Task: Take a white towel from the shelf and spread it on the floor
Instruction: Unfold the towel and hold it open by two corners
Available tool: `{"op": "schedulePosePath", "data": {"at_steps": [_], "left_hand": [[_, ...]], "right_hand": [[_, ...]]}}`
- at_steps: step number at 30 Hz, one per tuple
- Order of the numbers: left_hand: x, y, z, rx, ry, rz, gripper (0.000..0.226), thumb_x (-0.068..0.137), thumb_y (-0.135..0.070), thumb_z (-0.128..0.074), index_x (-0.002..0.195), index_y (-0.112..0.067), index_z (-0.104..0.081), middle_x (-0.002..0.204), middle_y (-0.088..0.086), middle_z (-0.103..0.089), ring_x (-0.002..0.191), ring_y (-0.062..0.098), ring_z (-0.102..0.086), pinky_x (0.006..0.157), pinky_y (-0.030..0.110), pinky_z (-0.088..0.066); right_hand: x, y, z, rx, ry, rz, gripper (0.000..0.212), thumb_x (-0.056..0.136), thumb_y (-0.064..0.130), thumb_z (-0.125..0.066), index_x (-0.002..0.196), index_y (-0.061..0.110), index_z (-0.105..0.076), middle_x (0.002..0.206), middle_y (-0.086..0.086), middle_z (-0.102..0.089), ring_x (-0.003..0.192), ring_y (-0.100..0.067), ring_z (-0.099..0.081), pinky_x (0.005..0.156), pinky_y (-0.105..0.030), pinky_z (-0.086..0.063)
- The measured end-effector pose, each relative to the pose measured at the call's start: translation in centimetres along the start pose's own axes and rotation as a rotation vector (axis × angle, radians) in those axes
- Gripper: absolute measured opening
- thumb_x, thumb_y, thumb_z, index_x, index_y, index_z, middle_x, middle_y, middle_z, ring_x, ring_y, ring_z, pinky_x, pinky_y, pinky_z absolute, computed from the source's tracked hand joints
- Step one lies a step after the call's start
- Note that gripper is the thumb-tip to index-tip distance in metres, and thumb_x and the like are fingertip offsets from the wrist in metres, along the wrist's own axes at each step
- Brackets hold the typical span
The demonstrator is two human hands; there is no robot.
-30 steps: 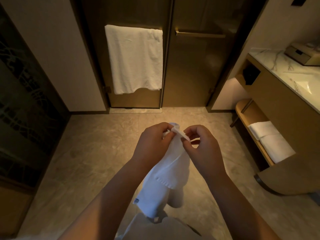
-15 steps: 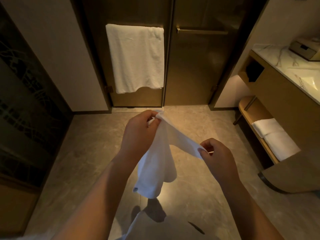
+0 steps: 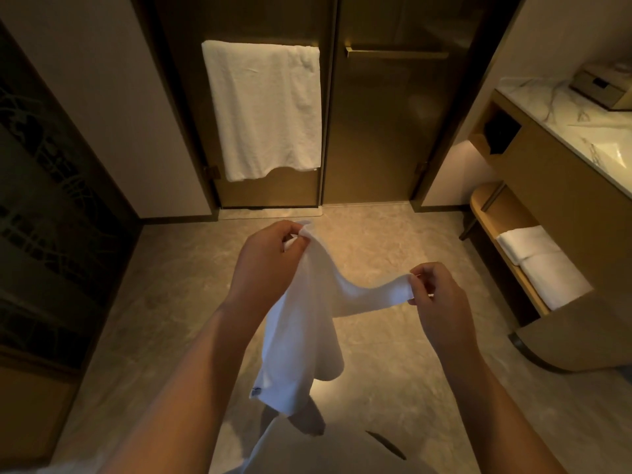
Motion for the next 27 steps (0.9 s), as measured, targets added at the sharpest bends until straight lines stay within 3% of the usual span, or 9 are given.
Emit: {"op": "schedulePosePath", "data": {"at_steps": [7,11,14,20,27], "left_hand": [[0.7,2.3,0.1,0.056,0.069,0.073,0.026,0.093,-0.023,-0.056,0.118,-0.025,-0.062,0.105,-0.001,-0.066,0.095,0.01,-0.058,0.078,0.025,-0.044],[1.0,3.1,0.0,0.126,0.119,0.051,0.028,0.093,-0.023,-0.056,0.121,-0.024,-0.061,0.107,-0.001,-0.066,0.092,0.008,-0.058,0.078,0.025,-0.045],[1.4,3.3,0.1,0.156,0.145,0.031,0.029,0.093,-0.023,-0.056,0.122,-0.021,-0.061,0.106,0.002,-0.066,0.096,0.013,-0.06,0.084,0.031,-0.05],[2.3,3.6,-0.5,0.204,0.183,0.035,0.022,0.093,-0.025,-0.056,0.112,-0.021,-0.066,0.099,0.0,-0.068,0.09,0.013,-0.06,0.078,0.029,-0.048],[2.9,4.1,-2.8,0.289,0.269,-0.007,0.027,0.095,-0.018,-0.052,0.12,-0.015,-0.062,0.115,0.003,-0.066,0.103,0.016,-0.059,0.08,0.022,-0.039]], "right_hand": [[3.1,0.3,-0.2,-0.285,0.166,0.152,0.011,0.094,0.019,-0.053,0.097,0.021,-0.063,0.083,0.009,-0.061,0.068,0.0,-0.049,0.057,-0.014,-0.033],[4.7,-0.1,-0.4,-0.431,0.2,0.184,0.009,0.094,0.022,-0.053,0.099,0.022,-0.061,0.089,0.005,-0.062,0.07,-0.009,-0.051,0.061,-0.026,-0.042],[5.6,-0.3,-0.1,-0.45,0.203,0.179,0.01,0.092,0.019,-0.057,0.101,0.02,-0.061,0.092,0.002,-0.064,0.073,-0.011,-0.053,0.063,-0.026,-0.044],[6.9,-0.9,1.4,-0.425,0.202,0.09,0.016,0.091,0.013,-0.06,0.104,0.018,-0.065,0.097,0.0,-0.066,0.081,-0.014,-0.057,0.066,-0.027,-0.045],[7.4,-2.9,2.0,-0.433,0.246,0.026,0.021,0.092,0.008,-0.056,0.109,0.015,-0.066,0.104,-0.004,-0.066,0.09,-0.018,-0.061,0.078,-0.032,-0.053]]}}
Point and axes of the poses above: each hand's wrist, its own x-axis towards the middle knuckle, its own z-axis out of the back of the hand, y = z × x, the point moved 1 cm from there along x, towards the middle knuckle
